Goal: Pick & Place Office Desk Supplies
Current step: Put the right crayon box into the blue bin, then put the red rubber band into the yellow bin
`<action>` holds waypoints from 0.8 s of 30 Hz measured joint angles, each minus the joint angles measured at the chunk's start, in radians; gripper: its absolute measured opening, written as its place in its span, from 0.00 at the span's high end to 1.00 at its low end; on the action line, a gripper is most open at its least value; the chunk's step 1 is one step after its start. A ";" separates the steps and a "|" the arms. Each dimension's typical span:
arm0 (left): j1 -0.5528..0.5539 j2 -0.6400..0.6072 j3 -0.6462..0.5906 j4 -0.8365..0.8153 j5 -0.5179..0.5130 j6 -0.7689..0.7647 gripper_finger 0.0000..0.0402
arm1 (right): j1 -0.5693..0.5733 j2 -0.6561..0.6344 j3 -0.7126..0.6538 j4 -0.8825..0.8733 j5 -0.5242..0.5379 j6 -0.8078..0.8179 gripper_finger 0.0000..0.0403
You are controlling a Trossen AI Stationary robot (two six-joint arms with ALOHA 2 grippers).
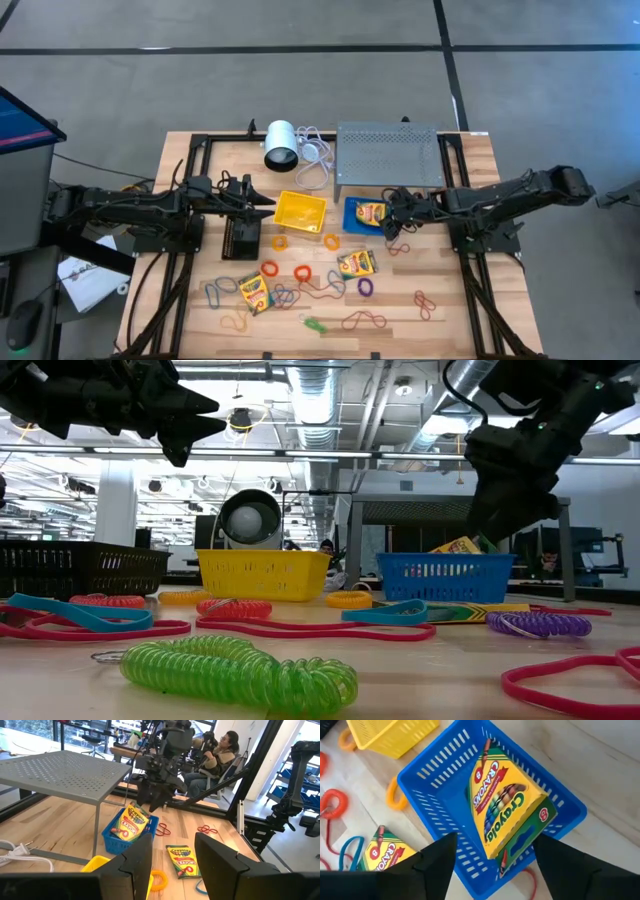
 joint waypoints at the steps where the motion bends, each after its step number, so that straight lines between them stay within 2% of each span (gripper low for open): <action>1: 0.000 0.000 0.000 0.000 0.000 0.000 0.64 | -0.004 0.000 0.000 -0.002 0.000 -0.002 0.37; 8: 0.000 0.000 0.000 0.000 0.000 0.000 0.64 | -0.031 -0.001 0.000 -0.035 0.005 -0.013 0.41; 14: 0.000 0.000 0.000 0.000 0.000 -0.001 0.64 | -0.030 -0.062 0.018 -0.051 0.007 -0.023 0.45; 20: 0.000 0.000 0.000 -0.001 0.000 -0.008 0.64 | 0.018 -0.172 0.077 -0.185 0.037 -0.014 0.47; 24: 0.000 0.000 0.000 -0.007 0.000 -0.008 0.64 | 0.093 -0.247 0.089 -0.270 0.011 0.002 0.49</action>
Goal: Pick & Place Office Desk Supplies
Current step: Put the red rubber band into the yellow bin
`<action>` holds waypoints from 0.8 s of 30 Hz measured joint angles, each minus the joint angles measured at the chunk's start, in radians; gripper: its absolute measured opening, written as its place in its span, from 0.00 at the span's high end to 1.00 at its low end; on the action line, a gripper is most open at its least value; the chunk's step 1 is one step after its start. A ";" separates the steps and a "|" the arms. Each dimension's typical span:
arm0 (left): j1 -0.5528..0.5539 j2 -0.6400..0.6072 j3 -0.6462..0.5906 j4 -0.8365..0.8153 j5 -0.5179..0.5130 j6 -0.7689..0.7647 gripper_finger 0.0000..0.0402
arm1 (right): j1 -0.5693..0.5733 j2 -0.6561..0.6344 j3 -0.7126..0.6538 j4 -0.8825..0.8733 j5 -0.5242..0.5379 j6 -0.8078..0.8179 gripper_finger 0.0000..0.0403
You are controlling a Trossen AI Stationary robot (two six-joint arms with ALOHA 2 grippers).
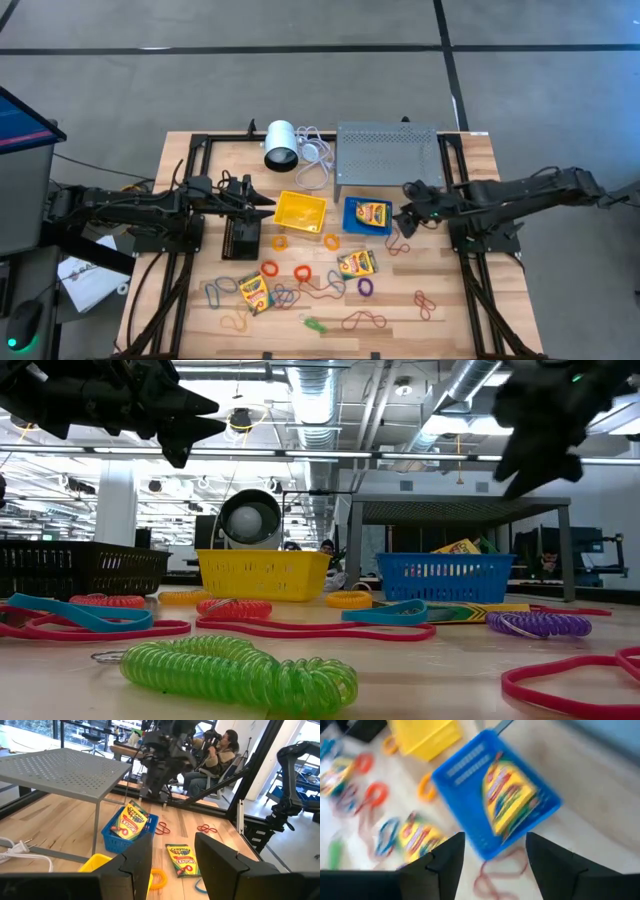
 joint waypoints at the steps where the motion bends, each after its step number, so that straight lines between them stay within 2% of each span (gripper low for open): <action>1: 0.000 0.000 0.000 0.000 0.000 0.000 0.64 | 0.023 -0.015 0.000 -0.002 -0.016 0.001 0.50; 6: 0.000 0.000 0.000 0.000 0.000 0.000 0.64 | 0.144 -0.027 0.002 0.001 -0.050 0.006 0.55; 12: 0.000 0.000 0.000 0.000 -0.001 -0.001 0.64 | 0.237 0.078 0.002 -0.001 -0.046 -0.015 0.62; 18: 0.000 0.000 0.000 0.006 -0.035 -0.001 0.64 | 0.271 0.251 0.002 0.011 -0.053 -0.063 0.68; 24: 0.000 0.000 0.000 0.007 -0.037 -0.019 0.64 | 0.261 0.364 0.001 0.074 -0.095 -0.111 0.68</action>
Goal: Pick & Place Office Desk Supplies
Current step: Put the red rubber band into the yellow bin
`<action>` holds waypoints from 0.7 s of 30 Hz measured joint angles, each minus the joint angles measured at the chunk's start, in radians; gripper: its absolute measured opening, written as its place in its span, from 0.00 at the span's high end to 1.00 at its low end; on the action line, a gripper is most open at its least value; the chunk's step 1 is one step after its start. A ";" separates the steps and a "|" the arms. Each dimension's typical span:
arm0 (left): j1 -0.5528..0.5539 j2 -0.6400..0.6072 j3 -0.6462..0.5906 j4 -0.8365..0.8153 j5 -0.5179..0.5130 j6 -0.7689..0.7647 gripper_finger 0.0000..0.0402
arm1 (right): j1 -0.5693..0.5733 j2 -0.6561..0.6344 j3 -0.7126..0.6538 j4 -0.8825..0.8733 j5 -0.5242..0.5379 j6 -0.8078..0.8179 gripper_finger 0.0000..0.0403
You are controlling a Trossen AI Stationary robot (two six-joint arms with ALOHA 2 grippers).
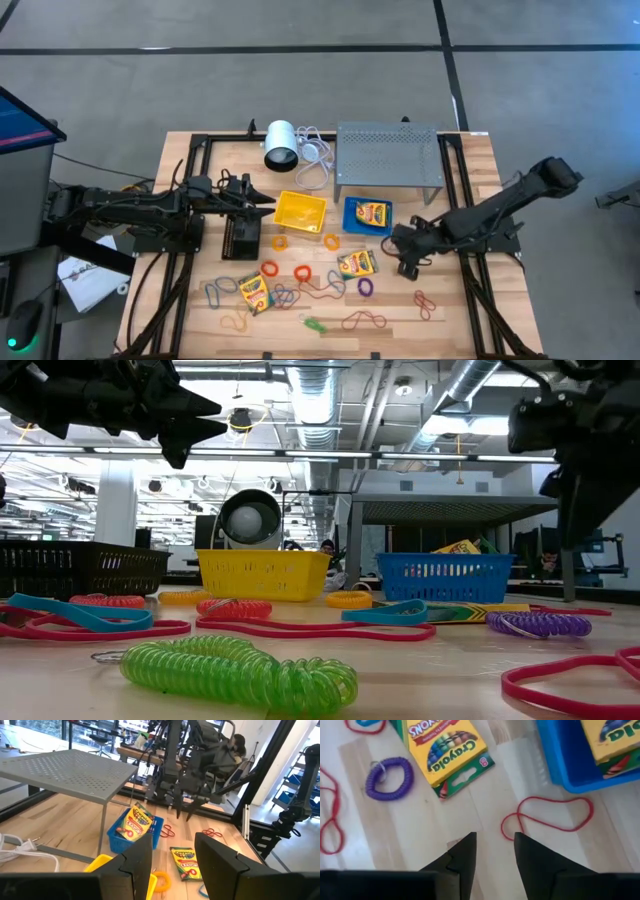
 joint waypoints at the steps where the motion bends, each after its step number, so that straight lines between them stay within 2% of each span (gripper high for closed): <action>1: 0.000 0.000 0.000 0.000 -0.003 0.000 0.64 | -0.004 0.012 0.000 0.005 0.000 -0.001 0.67; 13: 0.000 0.000 0.000 -0.002 -0.003 0.000 0.61 | -0.048 0.120 0.000 -0.008 -0.018 -0.045 0.49; 21: 0.000 0.000 0.000 -0.029 -0.002 0.000 0.57 | -0.069 0.208 0.000 -0.019 -0.019 -0.056 0.49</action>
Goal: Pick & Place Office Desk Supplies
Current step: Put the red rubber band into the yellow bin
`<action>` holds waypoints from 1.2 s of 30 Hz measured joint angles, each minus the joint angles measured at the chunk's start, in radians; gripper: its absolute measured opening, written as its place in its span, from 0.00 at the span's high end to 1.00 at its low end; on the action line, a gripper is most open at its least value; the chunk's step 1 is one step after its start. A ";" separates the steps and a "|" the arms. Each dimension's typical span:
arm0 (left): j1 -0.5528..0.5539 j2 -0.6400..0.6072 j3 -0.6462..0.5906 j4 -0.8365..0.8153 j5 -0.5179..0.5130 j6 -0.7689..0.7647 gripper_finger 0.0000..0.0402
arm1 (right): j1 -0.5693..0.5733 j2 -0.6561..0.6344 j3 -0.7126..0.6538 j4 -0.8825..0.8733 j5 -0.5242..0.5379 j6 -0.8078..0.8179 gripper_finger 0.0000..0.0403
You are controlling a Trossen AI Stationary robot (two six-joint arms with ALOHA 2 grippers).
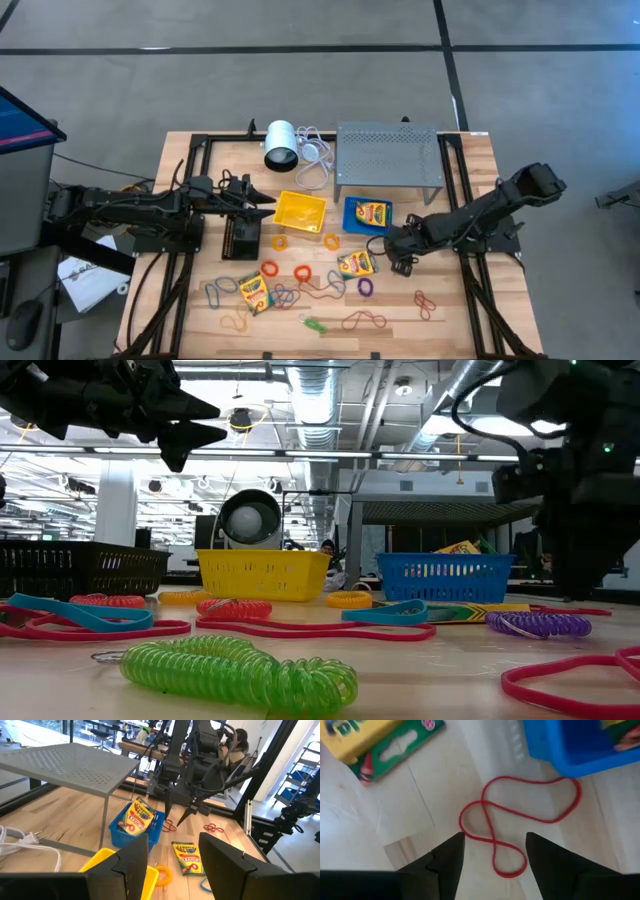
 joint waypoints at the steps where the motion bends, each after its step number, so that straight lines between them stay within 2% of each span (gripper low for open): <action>1: 0.000 0.000 0.000 -0.001 0.000 0.000 0.57 | 0.000 0.012 0.000 0.000 -0.001 0.000 0.50; 12: 0.000 0.000 0.000 0.000 0.001 0.000 0.56 | 0.010 0.080 0.004 0.018 -0.004 0.000 0.55; 16: 0.000 0.000 0.000 0.000 0.004 0.000 0.56 | 0.008 0.081 0.003 0.024 -0.005 0.000 0.60; 19: 0.000 0.000 0.000 0.000 0.003 0.000 0.56 | 0.008 0.082 0.003 0.032 -0.010 0.001 0.69; 25: 0.000 0.000 0.000 0.000 0.003 0.000 0.56 | 0.009 0.083 0.003 0.040 -0.021 0.003 0.97; 36: 0.000 0.000 0.000 0.000 0.001 -0.008 0.56 | 0.030 0.033 -0.008 -0.028 -0.002 0.070 1.00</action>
